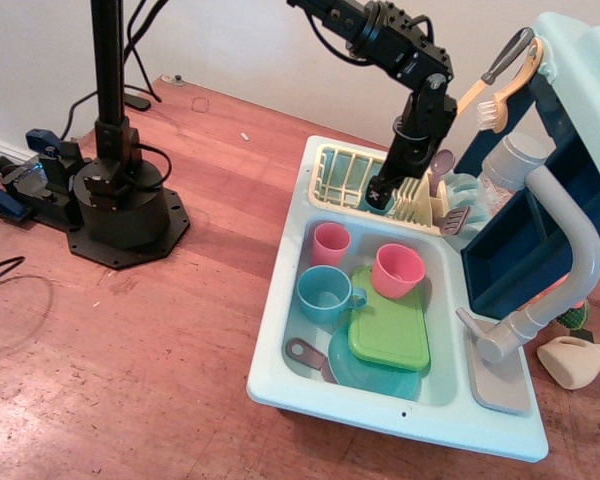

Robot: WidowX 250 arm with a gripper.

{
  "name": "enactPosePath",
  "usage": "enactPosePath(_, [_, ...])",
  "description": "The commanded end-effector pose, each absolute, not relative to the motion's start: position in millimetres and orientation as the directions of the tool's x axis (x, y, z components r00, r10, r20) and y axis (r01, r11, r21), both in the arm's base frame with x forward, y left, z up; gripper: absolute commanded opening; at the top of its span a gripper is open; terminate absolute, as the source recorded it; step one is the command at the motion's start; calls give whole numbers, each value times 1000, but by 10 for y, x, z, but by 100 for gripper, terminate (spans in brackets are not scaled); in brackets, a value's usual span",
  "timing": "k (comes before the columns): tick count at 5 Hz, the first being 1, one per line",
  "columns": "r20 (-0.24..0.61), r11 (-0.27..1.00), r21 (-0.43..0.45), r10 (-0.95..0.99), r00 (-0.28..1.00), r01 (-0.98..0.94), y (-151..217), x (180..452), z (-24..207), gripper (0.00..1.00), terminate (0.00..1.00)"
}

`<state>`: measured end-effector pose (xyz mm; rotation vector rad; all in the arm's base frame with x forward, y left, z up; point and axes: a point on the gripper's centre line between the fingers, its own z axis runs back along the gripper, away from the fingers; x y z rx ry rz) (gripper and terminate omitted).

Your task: Put cup from anywhere into sink

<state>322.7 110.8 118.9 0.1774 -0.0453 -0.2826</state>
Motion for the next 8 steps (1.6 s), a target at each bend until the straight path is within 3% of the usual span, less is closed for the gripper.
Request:
enactPosePath(1, [67, 945, 213, -266, 961, 247, 1090, 3244, 1359, 0, 0])
enactPosePath(3, [79, 947, 217, -259, 963, 237, 1066, 3226, 1314, 0, 0])
enactPosePath(5, [70, 933, 226, -302, 951, 280, 1128, 3352, 1461, 0, 0])
enactPosePath(7, [89, 900, 335, -326, 941, 279, 1309, 3417, 2150, 0, 0])
enactPosePath(8, [154, 892, 354, -351, 924, 280, 1186, 3607, 2238, 0, 0])
